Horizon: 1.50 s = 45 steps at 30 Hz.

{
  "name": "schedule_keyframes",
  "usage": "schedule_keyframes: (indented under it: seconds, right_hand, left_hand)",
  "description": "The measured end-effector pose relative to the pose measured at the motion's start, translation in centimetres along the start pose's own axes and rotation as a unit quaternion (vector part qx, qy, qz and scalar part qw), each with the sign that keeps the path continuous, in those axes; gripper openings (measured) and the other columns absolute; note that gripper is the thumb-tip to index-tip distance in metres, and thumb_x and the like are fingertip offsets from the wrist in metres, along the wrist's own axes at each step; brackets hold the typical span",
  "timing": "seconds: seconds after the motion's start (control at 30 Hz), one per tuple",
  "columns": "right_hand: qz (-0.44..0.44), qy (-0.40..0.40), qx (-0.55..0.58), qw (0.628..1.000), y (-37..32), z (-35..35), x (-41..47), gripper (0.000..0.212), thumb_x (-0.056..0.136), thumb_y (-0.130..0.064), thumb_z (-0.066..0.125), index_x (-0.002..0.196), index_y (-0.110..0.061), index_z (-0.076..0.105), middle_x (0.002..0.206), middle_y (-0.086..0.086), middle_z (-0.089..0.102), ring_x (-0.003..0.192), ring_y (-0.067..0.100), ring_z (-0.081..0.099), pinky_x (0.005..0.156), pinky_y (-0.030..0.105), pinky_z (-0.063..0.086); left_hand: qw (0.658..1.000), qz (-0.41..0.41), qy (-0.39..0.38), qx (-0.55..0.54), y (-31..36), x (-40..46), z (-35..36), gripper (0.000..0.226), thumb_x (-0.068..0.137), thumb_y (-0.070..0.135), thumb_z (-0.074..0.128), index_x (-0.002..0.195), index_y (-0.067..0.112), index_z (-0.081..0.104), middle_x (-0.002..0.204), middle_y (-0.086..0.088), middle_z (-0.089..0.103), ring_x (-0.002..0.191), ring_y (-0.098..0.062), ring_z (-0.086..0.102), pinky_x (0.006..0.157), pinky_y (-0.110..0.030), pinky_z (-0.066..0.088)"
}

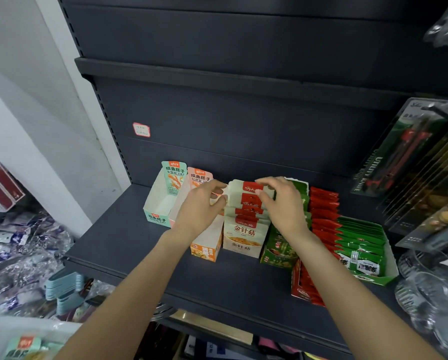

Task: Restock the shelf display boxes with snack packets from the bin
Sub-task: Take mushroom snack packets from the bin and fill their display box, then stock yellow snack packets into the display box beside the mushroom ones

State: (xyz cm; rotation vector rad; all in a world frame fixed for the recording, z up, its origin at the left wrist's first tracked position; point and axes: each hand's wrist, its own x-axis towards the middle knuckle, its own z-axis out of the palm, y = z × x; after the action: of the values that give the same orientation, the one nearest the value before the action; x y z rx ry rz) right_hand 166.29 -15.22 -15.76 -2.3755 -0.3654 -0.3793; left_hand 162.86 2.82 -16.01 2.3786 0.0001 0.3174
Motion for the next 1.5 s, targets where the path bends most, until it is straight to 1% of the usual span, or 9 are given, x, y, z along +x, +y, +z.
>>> schedule_keyframes:
  seconds: [0.13, 0.33, 0.57, 0.83, 0.9, 1.03, 1.23, 1.37, 1.5]
  right_hand:
    - [-0.003, -0.036, 0.049, 0.998, -4.1, 1.5, -2.4, 0.025, 0.092, -0.02, 0.058, 0.116, -0.019, 0.064, 0.116, -0.003, 0.062, 0.1, 0.011, 0.059, 0.089, 0.026, 0.05]
    - [-0.008, -0.123, 0.101, 0.987, -10.2, 7.6, -8.2, 0.021, 0.094, -0.019, 0.053, 0.111, -0.02, 0.065, 0.106, -0.004, 0.063, 0.084, 0.009, 0.058, 0.076, 0.026, 0.048]
    - [0.024, -0.275, 0.071, 0.959, -17.3, 18.3, -19.2, 0.023, 0.093, -0.016, 0.052, 0.113, -0.016, 0.063, 0.106, 0.002, 0.061, 0.093, 0.015, 0.061, 0.082, 0.029, 0.048]
    - [0.117, -0.312, 0.071, 0.94, -23.4, 27.6, -28.7, 0.028, 0.092, -0.016, 0.054, 0.119, -0.014, 0.062, 0.115, 0.003, 0.063, 0.103, 0.018, 0.061, 0.088, 0.027, 0.045]
    - [0.127, -0.313, 0.076, 0.938, -23.6, 29.1, -30.4, 0.032, 0.091, -0.019, 0.054, 0.123, -0.02, 0.059, 0.122, 0.0, 0.061, 0.111, 0.017, 0.058, 0.097, 0.036, 0.046]
    - [0.14, -0.338, 0.017, 0.931, -23.2, 31.0, -32.5, 0.05, 0.09, -0.03, 0.057, 0.138, -0.027, 0.043, 0.144, 0.002, 0.042, 0.132, 0.023, 0.04, 0.11, 0.052, 0.028]
    - [0.132, -0.399, -0.093, 0.903, -21.9, 32.8, -33.1, 0.061, 0.097, -0.046, 0.04, 0.15, -0.032, 0.013, 0.158, -0.002, 0.014, 0.146, 0.02, 0.012, 0.119, 0.045, 0.0]
    - [0.158, -0.402, -0.127, 0.893, -21.4, 33.4, -33.5, 0.058, 0.098, -0.045, 0.037, 0.15, -0.026, 0.02, 0.153, 0.001, 0.03, 0.14, 0.023, 0.026, 0.118, 0.042, 0.013]
    - [0.166, -0.392, -0.105, 0.899, -21.1, 33.6, -33.6, 0.047, 0.099, -0.039, 0.039, 0.143, -0.025, 0.037, 0.143, 0.002, 0.041, 0.129, 0.023, 0.038, 0.111, 0.043, 0.028]
  left_hand:
    - [0.992, 0.028, 0.056, 0.11, -0.8, -3.3, -2.9, 0.027, 0.095, 0.029, 0.049, 0.121, 0.023, 0.056, 0.116, 0.006, 0.061, 0.097, -0.011, 0.059, 0.076, -0.026, 0.048]
    - [0.994, -0.06, 0.074, 0.051, -6.8, -11.7, -7.0, 0.027, 0.092, 0.027, 0.054, 0.118, 0.022, 0.058, 0.11, 0.005, 0.062, 0.095, -0.014, 0.061, 0.079, -0.036, 0.051]
    - [0.986, -0.155, -0.002, 0.065, -19.1, -23.5, -12.3, 0.03, 0.092, 0.024, 0.054, 0.121, 0.018, 0.058, 0.112, -0.004, 0.063, 0.097, -0.022, 0.062, 0.079, -0.037, 0.05]
    - [0.961, -0.246, -0.11, 0.061, -32.5, -34.0, -17.5, 0.032, 0.092, 0.023, 0.056, 0.123, 0.012, 0.058, 0.116, -0.01, 0.063, 0.103, -0.027, 0.06, 0.086, -0.033, 0.045]
    - [0.957, -0.258, -0.126, 0.045, -34.3, -35.6, -17.8, 0.034, 0.091, 0.023, 0.058, 0.124, 0.013, 0.057, 0.121, -0.009, 0.061, 0.106, -0.027, 0.059, 0.09, -0.031, 0.043]
    - [0.958, -0.241, -0.15, 0.037, -36.7, -36.6, -17.4, 0.044, 0.092, 0.026, 0.057, 0.134, 0.016, 0.048, 0.133, -0.009, 0.054, 0.119, -0.027, 0.051, 0.096, -0.031, 0.04]
    - [0.952, -0.192, -0.225, 0.077, -38.4, -35.7, -14.9, 0.064, 0.091, 0.041, 0.054, 0.146, 0.022, 0.028, 0.154, -0.001, 0.024, 0.141, -0.023, 0.021, 0.113, -0.042, 0.027]
    - [0.938, -0.183, -0.275, 0.108, -39.2, -35.2, -13.8, 0.071, 0.09, 0.053, 0.048, 0.149, 0.026, 0.02, 0.157, 0.005, 0.011, 0.145, -0.021, 0.008, 0.116, -0.047, 0.016]
    - [0.944, -0.178, -0.254, 0.117, -39.3, -35.4, -13.9, 0.067, 0.088, 0.054, 0.051, 0.145, 0.026, 0.031, 0.153, 0.005, 0.022, 0.141, -0.025, 0.016, 0.113, -0.044, 0.022]
